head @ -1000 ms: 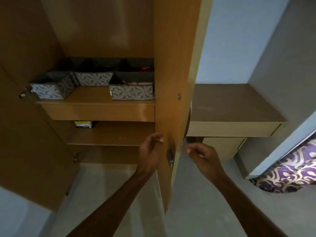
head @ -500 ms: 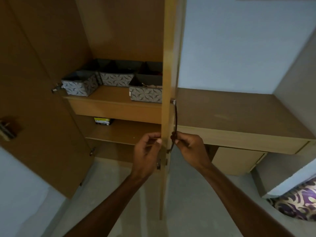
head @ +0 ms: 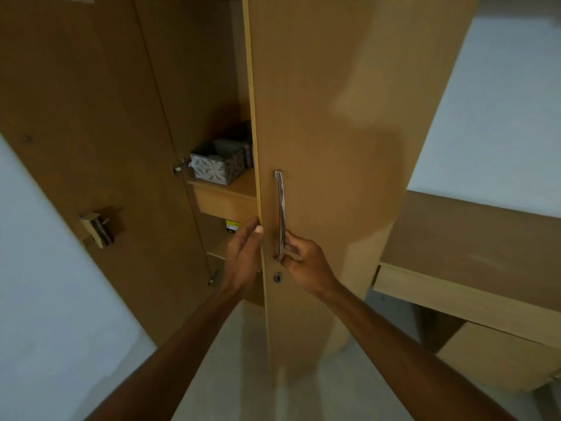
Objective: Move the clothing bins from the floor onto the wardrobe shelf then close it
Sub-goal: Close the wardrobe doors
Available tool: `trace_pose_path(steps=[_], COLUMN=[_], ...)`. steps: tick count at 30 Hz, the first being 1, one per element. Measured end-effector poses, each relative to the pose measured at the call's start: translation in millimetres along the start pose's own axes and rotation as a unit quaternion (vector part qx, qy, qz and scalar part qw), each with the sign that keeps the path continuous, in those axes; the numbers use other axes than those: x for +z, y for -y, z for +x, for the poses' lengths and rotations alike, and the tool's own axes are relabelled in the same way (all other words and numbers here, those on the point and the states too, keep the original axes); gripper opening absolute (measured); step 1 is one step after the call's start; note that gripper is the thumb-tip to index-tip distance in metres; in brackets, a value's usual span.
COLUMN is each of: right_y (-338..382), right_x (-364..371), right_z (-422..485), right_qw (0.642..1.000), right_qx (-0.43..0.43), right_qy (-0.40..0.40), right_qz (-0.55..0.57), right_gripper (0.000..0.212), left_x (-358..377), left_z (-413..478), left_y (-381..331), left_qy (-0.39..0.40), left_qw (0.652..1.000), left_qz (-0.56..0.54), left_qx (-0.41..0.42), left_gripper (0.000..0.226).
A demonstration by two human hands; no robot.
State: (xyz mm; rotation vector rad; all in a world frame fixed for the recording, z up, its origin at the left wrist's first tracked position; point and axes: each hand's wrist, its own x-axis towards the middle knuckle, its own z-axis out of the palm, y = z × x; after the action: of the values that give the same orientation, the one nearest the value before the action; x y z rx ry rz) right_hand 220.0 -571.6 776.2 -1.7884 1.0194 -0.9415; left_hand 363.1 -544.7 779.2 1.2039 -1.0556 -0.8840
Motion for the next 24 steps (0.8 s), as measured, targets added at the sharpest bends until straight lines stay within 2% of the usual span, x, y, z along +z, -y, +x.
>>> trace_pose_path(steps=[4,6,10,16,20,24], right_y=[-2.0,-4.6,-10.5,-24.1,-34.1,-49.3], right_x=[18.7,25.9,35.8,38.0,35.0,29.3], right_z=[51.2,74.7,118.5,171.9,203.8,235.0], right_qw=[1.000,0.999,0.998,0.997,0.997,0.997], right_qx=[0.009,0.021,0.043,0.069,0.075,0.075], right_qy=[-0.014,-0.026,-0.034,-0.026,-0.025,-0.025], right_qz=[0.000,0.002,0.012,0.006,-0.008,-0.019], right_gripper=[0.056,0.054,0.057,0.067,0.073,0.074], left_x=[-14.2,-17.9,-21.4,-17.1,-10.7,-3.6], left_z=[55.9,80.2,124.2,179.6,208.9,238.0], left_y=[3.0,0.8,-9.4,-6.6,-4.7,-4.6], left_qy=[0.008,0.021,0.044,0.066,0.075,0.095], left_qw=[0.999,0.999,0.998,0.995,0.993,0.992], left_qz=[0.012,0.026,0.029,0.008,-0.005,-0.018], left_qx=[-0.044,-0.043,-0.033,-0.076,-0.088,-0.084], left_gripper=[0.079,0.073,0.046,0.070,0.067,0.053])
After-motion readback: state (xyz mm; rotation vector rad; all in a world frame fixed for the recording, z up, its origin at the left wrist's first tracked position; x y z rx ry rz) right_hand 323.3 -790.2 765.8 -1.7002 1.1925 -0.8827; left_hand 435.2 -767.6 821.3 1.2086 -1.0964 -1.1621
